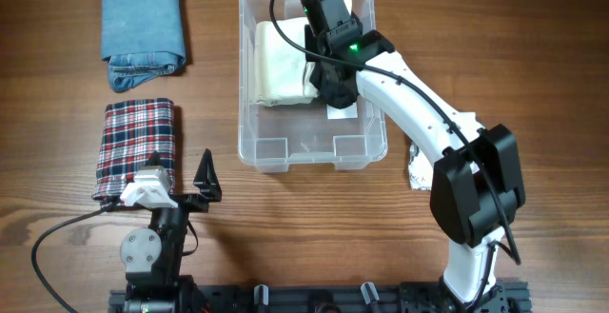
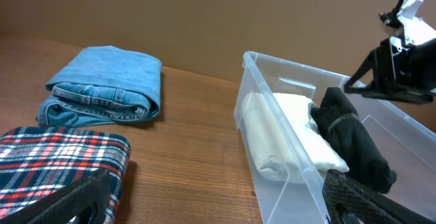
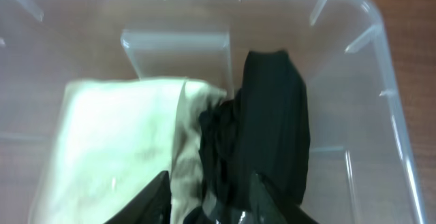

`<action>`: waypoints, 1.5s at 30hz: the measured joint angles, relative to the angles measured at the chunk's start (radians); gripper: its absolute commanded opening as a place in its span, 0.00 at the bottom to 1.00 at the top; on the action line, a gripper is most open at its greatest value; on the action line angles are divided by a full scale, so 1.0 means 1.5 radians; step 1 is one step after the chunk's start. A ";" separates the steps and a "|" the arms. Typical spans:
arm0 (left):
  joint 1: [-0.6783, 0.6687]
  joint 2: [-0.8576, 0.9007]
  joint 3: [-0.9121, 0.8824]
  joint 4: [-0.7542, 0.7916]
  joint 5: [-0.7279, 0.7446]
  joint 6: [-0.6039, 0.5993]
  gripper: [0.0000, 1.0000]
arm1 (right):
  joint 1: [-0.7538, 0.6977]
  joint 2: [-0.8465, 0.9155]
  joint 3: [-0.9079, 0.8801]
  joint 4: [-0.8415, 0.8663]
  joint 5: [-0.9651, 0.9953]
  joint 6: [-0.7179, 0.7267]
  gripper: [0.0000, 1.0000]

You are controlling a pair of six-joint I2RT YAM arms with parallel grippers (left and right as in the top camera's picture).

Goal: Pack container
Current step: 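Carry the black garment into the bin beside the cream cloth, release, then move the right gripper to the white green-print shirt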

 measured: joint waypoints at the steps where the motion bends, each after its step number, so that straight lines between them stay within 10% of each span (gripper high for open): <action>1: 0.000 0.000 0.000 0.000 0.000 0.000 1.00 | 0.000 0.000 0.000 -0.015 -0.003 0.002 0.23; 20: 0.000 0.000 0.000 0.000 0.000 0.000 1.00 | 0.000 0.069 0.006 -0.056 -0.065 0.008 0.19; 27: 0.000 0.000 0.000 0.000 0.000 0.000 1.00 | 0.000 0.061 0.070 -0.104 -0.065 0.000 0.48; 45: 0.000 0.000 0.000 0.000 0.000 0.000 1.00 | -0.129 -0.296 0.114 -0.450 -0.055 0.071 0.76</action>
